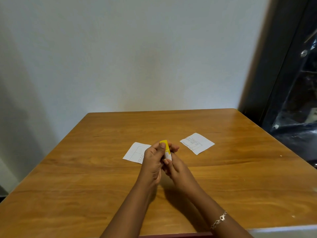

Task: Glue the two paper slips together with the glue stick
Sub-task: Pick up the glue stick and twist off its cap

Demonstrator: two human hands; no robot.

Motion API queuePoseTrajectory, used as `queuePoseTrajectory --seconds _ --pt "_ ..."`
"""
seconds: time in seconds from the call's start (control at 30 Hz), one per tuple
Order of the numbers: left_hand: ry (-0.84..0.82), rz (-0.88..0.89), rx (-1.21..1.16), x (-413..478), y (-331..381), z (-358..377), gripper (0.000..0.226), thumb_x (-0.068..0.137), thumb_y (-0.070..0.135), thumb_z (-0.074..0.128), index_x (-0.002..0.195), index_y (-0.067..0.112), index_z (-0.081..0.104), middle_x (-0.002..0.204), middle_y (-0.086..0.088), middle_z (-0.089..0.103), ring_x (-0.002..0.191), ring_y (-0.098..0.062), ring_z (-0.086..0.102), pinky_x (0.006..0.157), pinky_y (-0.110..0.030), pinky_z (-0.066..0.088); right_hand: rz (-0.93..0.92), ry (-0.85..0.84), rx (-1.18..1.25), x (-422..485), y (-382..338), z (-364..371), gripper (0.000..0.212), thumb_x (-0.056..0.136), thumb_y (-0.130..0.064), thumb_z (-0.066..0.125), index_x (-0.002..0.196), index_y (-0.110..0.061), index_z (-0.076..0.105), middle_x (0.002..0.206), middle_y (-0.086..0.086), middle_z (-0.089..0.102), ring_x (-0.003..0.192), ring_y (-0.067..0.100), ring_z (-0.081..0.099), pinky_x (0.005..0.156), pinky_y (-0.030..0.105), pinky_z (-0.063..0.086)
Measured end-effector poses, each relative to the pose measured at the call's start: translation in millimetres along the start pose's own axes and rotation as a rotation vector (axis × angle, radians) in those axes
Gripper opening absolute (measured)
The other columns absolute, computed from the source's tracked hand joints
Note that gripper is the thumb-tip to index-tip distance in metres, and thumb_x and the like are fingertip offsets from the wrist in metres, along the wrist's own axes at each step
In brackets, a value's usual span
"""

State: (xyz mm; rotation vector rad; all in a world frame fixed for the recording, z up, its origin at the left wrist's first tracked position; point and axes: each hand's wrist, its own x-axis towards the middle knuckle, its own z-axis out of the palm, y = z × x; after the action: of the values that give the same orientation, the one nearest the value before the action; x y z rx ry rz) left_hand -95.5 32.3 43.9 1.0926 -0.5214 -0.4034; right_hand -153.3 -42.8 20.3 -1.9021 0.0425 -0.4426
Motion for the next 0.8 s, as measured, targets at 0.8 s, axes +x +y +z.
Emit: queuePoseTrajectory --seconds 0.8 --pt "-0.127 -0.051 0.005 -4.3 27.0 4.4 0.024 0.080 0.033 0.049 0.079 0.012 0.062 0.074 -0.001 0.074 0.040 -0.006 0.050 0.035 -0.017 0.038 0.086 -0.138 0.485 -0.4 -17.3 -12.6 0.021 0.094 -0.026 0.034 0.082 -0.013 0.046 0.059 -0.003 0.038 0.053 0.006 0.035 0.049 0.019 0.026"
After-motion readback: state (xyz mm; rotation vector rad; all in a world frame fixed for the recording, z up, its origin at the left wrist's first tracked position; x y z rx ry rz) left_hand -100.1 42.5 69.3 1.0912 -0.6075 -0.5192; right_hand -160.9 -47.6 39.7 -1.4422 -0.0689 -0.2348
